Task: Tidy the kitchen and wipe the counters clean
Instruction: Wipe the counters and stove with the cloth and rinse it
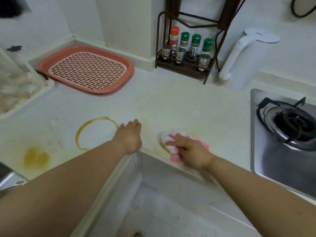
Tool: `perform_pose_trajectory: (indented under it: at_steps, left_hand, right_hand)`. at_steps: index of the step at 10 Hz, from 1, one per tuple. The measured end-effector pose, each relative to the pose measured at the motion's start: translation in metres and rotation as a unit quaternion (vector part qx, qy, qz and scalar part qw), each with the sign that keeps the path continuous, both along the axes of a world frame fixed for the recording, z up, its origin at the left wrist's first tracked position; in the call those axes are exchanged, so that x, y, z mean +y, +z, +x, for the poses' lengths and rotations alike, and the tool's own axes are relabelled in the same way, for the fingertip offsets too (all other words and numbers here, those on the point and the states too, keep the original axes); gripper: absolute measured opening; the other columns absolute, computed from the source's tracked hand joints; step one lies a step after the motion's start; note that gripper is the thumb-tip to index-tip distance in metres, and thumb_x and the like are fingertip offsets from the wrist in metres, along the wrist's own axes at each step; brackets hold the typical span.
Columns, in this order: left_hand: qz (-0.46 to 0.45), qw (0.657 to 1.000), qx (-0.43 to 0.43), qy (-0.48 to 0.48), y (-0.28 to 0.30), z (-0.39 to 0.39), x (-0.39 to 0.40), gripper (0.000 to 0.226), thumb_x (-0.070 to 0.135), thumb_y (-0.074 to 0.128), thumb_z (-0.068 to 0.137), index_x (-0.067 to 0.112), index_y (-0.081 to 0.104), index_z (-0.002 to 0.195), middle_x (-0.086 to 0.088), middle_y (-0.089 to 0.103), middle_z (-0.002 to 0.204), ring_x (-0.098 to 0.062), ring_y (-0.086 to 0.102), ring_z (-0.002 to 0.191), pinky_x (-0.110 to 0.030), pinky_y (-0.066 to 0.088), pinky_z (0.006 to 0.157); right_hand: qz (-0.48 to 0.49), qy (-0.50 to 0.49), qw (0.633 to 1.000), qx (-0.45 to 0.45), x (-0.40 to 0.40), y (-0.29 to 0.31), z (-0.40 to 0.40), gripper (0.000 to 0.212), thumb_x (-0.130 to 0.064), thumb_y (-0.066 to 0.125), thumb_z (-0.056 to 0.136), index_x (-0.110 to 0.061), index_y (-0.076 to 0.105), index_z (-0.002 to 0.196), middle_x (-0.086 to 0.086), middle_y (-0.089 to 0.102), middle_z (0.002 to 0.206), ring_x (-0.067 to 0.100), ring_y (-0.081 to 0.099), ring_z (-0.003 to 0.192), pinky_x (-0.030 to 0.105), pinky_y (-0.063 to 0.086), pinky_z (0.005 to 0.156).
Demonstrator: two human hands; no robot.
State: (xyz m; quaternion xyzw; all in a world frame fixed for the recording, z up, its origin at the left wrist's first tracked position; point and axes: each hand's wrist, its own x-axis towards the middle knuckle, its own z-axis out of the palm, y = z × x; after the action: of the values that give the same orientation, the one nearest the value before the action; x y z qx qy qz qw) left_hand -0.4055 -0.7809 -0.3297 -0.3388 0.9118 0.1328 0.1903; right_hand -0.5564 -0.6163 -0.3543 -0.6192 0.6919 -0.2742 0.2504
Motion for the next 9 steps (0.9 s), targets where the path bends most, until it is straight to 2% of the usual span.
perform_pose_trajectory:
  at_steps: [1, 2, 3, 4, 5, 6, 7, 8, 9]
  left_hand:
    - [-0.008, 1.000, 0.002, 0.001, 0.000, 0.003, 0.011, 0.068, 0.006, 0.038, 0.090, 0.006, 0.007, 0.151, -0.006, -0.003, 0.161, -0.020, 0.002, 0.148, -0.039, 0.002, 0.119]
    - [-0.017, 1.000, -0.005, 0.000, -0.002, 0.010, 0.028, 0.067, 0.007, 0.040, 0.091, 0.006, 0.010, 0.151, -0.008, 0.000, 0.160, -0.021, 0.005, 0.148, -0.040, 0.005, 0.119]
    - [-0.042, 0.999, -0.003, -0.009, -0.006, 0.015, 0.039, 0.067, 0.012, 0.044, 0.090, 0.007, 0.015, 0.150, -0.010, 0.008, 0.159, -0.023, 0.015, 0.145, -0.041, 0.014, 0.118]
    - [-0.042, 0.999, -0.025, -0.012, -0.007, 0.016, 0.042, 0.064, 0.015, 0.044, 0.090, 0.006, 0.018, 0.148, -0.011, 0.011, 0.158, -0.025, 0.020, 0.143, -0.042, 0.019, 0.115]
    - [-0.038, 0.999, -0.022, 0.005, -0.006, 0.015, 0.045, 0.062, 0.013, 0.042, 0.090, 0.004, 0.018, 0.147, -0.010, 0.010, 0.158, -0.026, 0.020, 0.143, -0.043, 0.019, 0.115]
    - [-0.029, 0.999, -0.021, 0.019, -0.007, 0.013, 0.048, 0.063, 0.011, 0.040, 0.091, 0.003, 0.014, 0.148, -0.009, 0.007, 0.159, -0.026, 0.017, 0.144, -0.044, 0.016, 0.117]
    - [-0.023, 0.999, -0.018, 0.027, -0.006, 0.013, 0.048, 0.065, 0.012, 0.039, 0.091, 0.004, 0.011, 0.149, -0.009, 0.003, 0.159, -0.025, 0.013, 0.145, -0.044, 0.013, 0.118]
    - [-0.021, 0.999, -0.022, 0.025, -0.006, 0.013, 0.049, 0.066, 0.013, 0.040, 0.092, 0.004, 0.009, 0.149, -0.009, 0.001, 0.160, -0.025, 0.011, 0.146, -0.045, 0.012, 0.118]
    - [-0.017, 0.999, -0.024, 0.028, -0.005, 0.013, 0.049, 0.067, 0.013, 0.040, 0.091, 0.004, 0.008, 0.150, -0.008, 0.001, 0.160, -0.025, 0.010, 0.146, -0.045, 0.011, 0.118]
  right_hand:
    - [0.011, -0.140, 0.990, -0.003, 0.007, 0.006, -0.027, 0.021, -0.001, 0.043, 0.097, -0.015, 0.058, 0.089, 0.010, 0.048, 0.088, 0.015, 0.053, 0.073, 0.016, 0.049, 0.067]
    - [0.081, -0.194, 0.971, 0.111, -0.024, -0.006, -0.018, 0.040, -0.012, 0.038, 0.099, -0.020, 0.050, 0.136, 0.007, 0.035, 0.149, 0.024, 0.027, 0.139, 0.036, 0.018, 0.116]
    - [0.033, -0.051, 0.990, 0.130, -0.039, -0.013, 0.035, 0.042, -0.014, 0.045, 0.096, -0.022, 0.051, 0.137, 0.003, 0.035, 0.151, 0.022, 0.026, 0.140, 0.041, 0.019, 0.114]
    - [-0.018, 0.036, 0.997, 0.065, -0.004, -0.021, 0.054, 0.022, -0.013, 0.046, 0.097, -0.009, 0.065, 0.109, 0.012, 0.060, 0.120, 0.025, 0.052, 0.110, 0.043, 0.036, 0.095]
    - [-0.092, 0.004, 0.994, -0.060, 0.048, -0.002, 0.040, 0.030, -0.013, 0.046, 0.099, 0.000, 0.049, 0.073, 0.016, 0.039, 0.068, 0.027, 0.036, 0.060, 0.040, 0.026, 0.060]
    - [-0.046, -0.002, 0.984, 0.174, 0.094, -0.001, 0.014, 0.028, 0.001, 0.038, 0.098, -0.002, 0.064, 0.105, -0.016, 0.052, 0.098, 0.008, 0.050, 0.103, 0.017, 0.035, 0.088]
    - [0.018, -0.115, 0.992, 0.043, 0.096, 0.001, 0.020, 0.042, 0.003, 0.038, 0.096, -0.035, 0.054, 0.108, -0.019, 0.045, 0.113, -0.002, 0.038, 0.114, 0.018, 0.028, 0.104]
    - [-0.035, -0.251, 0.956, -0.145, 0.078, 0.010, 0.026, 0.028, 0.004, 0.048, 0.093, -0.013, 0.065, 0.080, 0.004, 0.061, 0.077, 0.005, 0.056, 0.070, 0.028, 0.049, 0.074]
    - [-0.062, -0.351, 0.850, -0.389, 0.053, 0.036, 0.026, 0.021, 0.005, 0.048, 0.093, -0.010, 0.059, 0.083, 0.014, 0.064, 0.069, 0.015, 0.059, 0.053, 0.028, 0.051, 0.050]
